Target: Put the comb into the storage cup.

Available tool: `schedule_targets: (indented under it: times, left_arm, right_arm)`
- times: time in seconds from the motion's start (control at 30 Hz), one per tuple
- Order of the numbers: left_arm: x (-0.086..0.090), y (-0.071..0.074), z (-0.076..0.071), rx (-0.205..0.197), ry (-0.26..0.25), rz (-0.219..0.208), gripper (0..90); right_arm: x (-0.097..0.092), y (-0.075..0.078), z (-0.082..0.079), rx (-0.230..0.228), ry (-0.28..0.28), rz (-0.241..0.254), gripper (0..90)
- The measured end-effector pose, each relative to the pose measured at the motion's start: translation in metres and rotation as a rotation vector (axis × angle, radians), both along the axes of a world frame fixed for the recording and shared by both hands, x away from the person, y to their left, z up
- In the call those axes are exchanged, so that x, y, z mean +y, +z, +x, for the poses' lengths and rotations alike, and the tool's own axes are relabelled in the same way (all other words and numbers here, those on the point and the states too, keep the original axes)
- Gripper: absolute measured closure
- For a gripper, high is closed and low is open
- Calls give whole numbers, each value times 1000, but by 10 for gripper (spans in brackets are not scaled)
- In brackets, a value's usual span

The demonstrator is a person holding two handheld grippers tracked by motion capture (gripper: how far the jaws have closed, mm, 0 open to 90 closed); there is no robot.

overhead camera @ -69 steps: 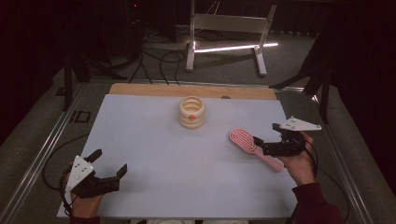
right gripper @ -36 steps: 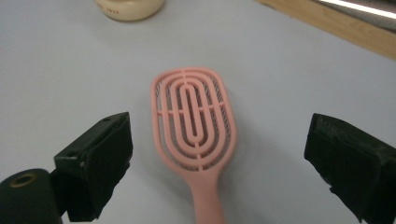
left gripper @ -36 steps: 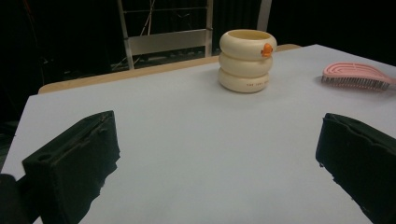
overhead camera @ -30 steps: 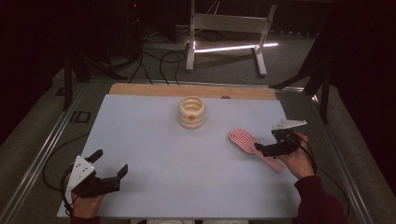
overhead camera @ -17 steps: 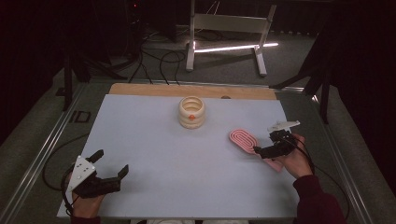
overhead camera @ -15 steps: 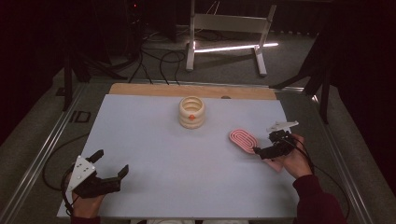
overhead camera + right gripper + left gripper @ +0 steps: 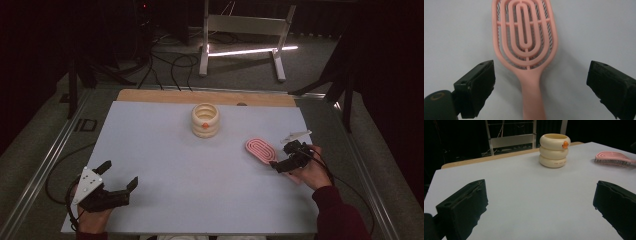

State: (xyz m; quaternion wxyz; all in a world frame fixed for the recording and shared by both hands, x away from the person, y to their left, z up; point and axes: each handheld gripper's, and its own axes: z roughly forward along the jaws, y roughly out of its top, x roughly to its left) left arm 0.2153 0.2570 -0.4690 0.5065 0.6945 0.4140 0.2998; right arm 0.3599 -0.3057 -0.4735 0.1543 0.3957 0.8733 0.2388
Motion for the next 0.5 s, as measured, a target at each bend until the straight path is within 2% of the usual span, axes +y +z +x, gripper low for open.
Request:
schedule_targets:
  times: [0.5]
  left_arm:
    - [-1, -1, 1, 6, -1, 1, 2]
  right_arm:
    - [0, -11, 5, 75, 12, -46, 99]
